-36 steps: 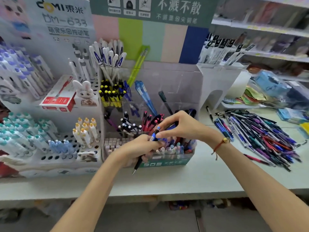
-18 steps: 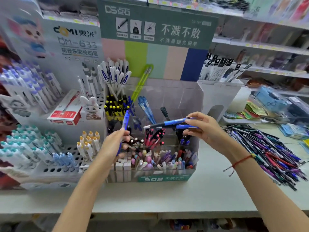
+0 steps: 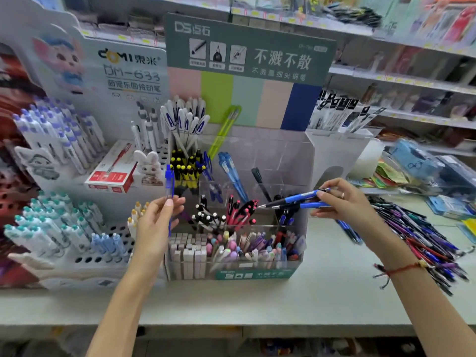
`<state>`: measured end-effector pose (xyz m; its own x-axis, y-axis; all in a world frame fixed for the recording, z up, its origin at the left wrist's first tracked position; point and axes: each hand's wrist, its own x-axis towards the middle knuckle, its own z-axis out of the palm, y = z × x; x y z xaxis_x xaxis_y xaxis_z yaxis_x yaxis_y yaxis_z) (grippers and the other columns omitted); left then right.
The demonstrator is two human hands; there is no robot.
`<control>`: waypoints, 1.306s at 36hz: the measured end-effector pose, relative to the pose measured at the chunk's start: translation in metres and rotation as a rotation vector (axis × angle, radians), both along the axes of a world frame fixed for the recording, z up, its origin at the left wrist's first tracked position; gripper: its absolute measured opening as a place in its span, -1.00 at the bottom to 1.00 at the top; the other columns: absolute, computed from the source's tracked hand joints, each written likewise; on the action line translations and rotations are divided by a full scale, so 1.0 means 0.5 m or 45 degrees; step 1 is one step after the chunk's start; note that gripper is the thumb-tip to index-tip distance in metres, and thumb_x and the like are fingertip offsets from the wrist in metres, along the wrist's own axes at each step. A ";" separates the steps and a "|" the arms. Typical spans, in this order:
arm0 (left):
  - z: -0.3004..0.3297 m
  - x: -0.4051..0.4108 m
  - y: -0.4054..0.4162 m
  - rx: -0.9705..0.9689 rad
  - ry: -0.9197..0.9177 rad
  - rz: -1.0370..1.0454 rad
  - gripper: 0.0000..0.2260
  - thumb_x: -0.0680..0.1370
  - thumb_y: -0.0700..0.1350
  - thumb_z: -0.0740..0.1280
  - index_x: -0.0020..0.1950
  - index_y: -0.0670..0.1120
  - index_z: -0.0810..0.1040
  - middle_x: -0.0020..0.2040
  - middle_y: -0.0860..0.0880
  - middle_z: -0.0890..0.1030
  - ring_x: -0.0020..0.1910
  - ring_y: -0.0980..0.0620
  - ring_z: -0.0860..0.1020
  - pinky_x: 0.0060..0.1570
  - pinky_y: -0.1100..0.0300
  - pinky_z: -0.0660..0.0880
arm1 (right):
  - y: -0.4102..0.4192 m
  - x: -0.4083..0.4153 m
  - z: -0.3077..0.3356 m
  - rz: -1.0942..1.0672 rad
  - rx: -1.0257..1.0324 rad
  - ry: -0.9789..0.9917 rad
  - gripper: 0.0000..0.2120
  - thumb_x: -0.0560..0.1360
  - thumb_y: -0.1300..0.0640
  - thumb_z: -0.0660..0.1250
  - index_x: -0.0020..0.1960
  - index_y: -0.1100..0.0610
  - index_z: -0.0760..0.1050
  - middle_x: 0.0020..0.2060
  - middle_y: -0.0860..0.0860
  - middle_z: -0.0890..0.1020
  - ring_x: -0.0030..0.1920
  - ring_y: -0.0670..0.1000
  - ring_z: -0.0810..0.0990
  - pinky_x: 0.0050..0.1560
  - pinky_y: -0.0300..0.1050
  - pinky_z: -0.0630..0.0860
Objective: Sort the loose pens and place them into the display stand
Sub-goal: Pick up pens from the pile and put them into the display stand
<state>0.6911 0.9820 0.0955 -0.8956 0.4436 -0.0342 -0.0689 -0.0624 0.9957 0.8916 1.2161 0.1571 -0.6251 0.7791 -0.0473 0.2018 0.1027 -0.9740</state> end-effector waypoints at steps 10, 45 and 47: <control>-0.030 0.048 0.000 0.003 -0.015 -0.039 -0.85 0.60 -0.05 0.25 0.13 0.04 0.56 -0.09 0.10 0.59 -0.09 0.18 0.54 -0.05 0.30 0.49 | 0.007 -0.007 -0.050 -0.151 0.438 -0.208 -0.95 0.57 0.29 0.27 0.00 0.18 0.47 -0.11 0.16 0.63 -0.38 -0.01 0.65 -0.26 -0.14 0.65; -0.047 0.111 0.092 -0.316 0.517 -0.452 -0.81 0.54 0.02 0.36 0.15 0.16 0.60 -0.01 0.21 0.65 -0.04 0.27 0.59 -0.03 0.12 0.59 | -0.148 -0.112 -0.107 0.227 0.535 0.047 -0.81 0.51 0.08 0.39 0.11 0.01 0.63 -0.14 -0.10 0.65 -0.15 -0.08 0.61 -0.11 -0.18 0.55; -0.044 0.111 0.095 -0.327 0.558 -0.467 -0.76 0.53 0.02 0.36 0.20 0.13 0.58 0.03 0.24 0.62 -0.02 0.27 0.58 0.06 0.08 0.57 | -0.144 -0.110 -0.108 0.166 0.529 0.085 -0.85 0.51 0.12 0.39 0.07 0.07 0.63 -0.20 -0.08 0.66 -0.19 -0.10 0.62 -0.13 -0.25 0.53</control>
